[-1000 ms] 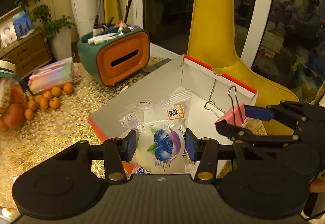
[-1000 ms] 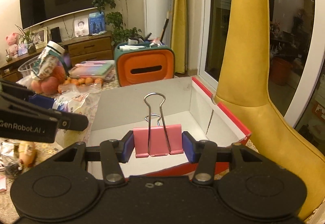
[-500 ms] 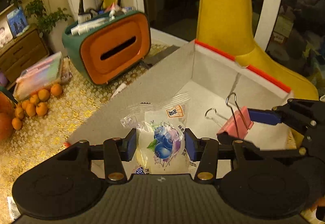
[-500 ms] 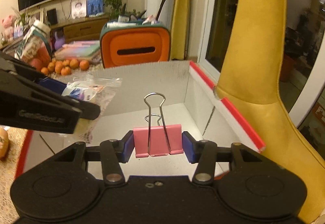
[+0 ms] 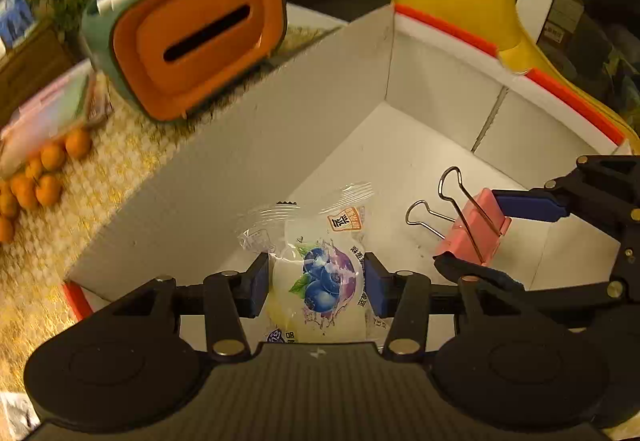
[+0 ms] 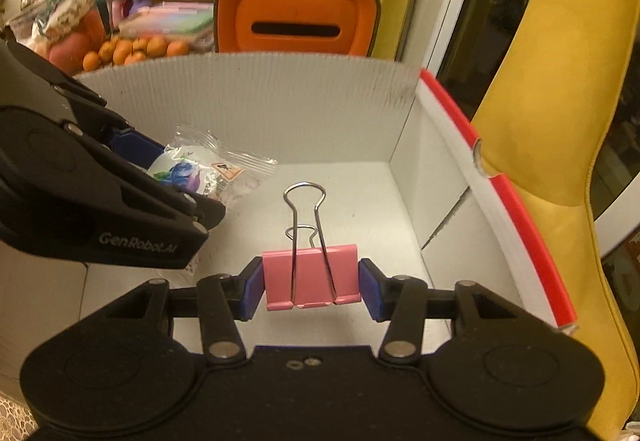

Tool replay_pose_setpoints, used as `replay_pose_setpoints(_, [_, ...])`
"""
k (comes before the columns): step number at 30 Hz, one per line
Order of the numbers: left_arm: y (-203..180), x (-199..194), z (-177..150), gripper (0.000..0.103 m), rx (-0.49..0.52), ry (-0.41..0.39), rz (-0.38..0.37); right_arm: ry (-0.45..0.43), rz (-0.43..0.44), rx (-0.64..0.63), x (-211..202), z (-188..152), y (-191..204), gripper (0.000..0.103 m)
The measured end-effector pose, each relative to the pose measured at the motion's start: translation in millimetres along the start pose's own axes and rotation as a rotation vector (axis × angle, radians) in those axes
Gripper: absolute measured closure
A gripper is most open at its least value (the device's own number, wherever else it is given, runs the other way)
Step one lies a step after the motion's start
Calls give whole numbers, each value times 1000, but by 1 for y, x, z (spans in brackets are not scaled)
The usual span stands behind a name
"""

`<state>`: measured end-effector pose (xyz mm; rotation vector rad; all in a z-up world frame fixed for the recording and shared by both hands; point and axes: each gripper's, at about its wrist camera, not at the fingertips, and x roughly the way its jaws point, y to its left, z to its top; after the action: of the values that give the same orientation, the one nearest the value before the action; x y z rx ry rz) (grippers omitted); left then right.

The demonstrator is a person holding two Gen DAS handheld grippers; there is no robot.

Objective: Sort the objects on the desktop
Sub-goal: 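Carry the blueberry bag and pink clip with both tools over the red box, then open both tools to drop the bag and clip into the box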

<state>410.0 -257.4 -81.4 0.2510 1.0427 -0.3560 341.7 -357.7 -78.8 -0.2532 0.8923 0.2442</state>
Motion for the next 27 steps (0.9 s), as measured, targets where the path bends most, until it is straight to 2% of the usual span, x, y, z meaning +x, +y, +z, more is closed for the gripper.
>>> replay_pose_setpoints(5, [2,6,2,55,-12,50,-13,54,27,-3,4,2,0,55])
replay_pose_setpoints(10, [1,7,3,55,-5,76,-19,65,31,-15,3,1,1,54])
replay_pose_setpoints(15, [-2,9,3,47,12,94,-6,85,33,-27,6,3,1,54])
replay_pose_setpoints(17, [-1,7,3,42,6,83,-9,89,32,-29,6,3,1,53])
replay_pose_setpoints(19, [1,4,3,39,-8,73,-18,91,37,-23,4,3,1,48])
replay_pose_setpoints(21, [3,-1,4,38,-20,57,-31,85,35,-20,2,3,0,41])
replay_pose_setpoints(27, [2,-24,-1,38,-20,10,-47,64,41,-14,-12,4,0,39])
